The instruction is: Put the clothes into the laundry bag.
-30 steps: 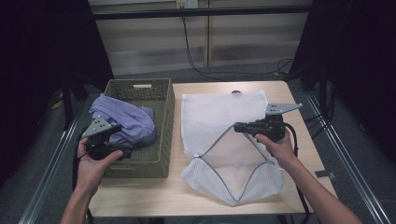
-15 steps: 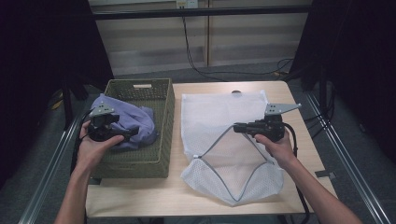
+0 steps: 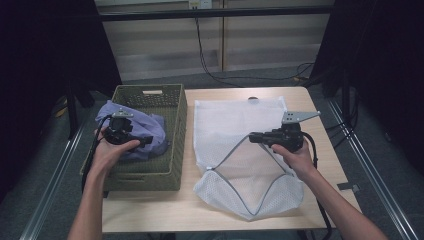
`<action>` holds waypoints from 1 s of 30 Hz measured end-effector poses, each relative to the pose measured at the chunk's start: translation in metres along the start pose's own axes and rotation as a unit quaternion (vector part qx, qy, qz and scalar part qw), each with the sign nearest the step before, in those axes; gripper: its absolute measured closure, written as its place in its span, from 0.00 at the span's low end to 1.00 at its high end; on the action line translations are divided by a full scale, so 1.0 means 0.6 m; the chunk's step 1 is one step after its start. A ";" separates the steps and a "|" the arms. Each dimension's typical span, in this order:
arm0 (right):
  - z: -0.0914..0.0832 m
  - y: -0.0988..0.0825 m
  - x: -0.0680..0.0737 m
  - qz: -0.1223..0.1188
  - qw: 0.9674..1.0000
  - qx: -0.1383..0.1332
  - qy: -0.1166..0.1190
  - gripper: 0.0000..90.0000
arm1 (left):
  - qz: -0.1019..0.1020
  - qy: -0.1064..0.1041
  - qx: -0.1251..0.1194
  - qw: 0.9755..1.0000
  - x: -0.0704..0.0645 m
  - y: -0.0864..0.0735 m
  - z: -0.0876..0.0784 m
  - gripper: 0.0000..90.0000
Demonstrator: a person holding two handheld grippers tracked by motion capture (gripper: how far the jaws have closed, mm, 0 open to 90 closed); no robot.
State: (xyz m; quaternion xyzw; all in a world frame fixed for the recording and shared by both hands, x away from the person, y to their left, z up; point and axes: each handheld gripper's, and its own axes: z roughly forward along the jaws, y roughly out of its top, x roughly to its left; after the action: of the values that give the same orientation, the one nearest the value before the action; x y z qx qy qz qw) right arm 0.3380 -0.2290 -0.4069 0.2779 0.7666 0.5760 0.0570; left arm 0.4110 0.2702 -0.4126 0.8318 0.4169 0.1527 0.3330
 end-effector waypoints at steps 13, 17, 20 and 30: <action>0.004 -0.005 -0.001 0.005 1.000 0.005 -0.001 0.98 | -0.004 0.025 0.091 0.996 0.027 -0.020 0.062 0.06; 0.004 -0.005 -0.001 0.006 1.000 0.006 0.000 0.98 | -0.020 0.004 0.106 0.994 0.030 -0.028 0.079 0.04; 0.004 -0.006 -0.002 0.006 1.000 0.007 0.001 0.98 | -0.027 0.011 0.108 0.994 0.034 -0.032 0.079 0.04; 0.008 -0.008 -0.001 0.005 1.000 0.012 0.002 0.98 | -0.005 0.025 0.174 0.984 0.022 -0.043 0.101 0.05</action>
State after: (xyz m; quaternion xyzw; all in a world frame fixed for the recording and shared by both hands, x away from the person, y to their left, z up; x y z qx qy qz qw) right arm 0.3387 -0.2261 -0.4130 0.2815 0.7720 0.5677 0.0494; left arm 0.4361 0.2660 -0.4747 0.8707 0.4497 0.0972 0.1738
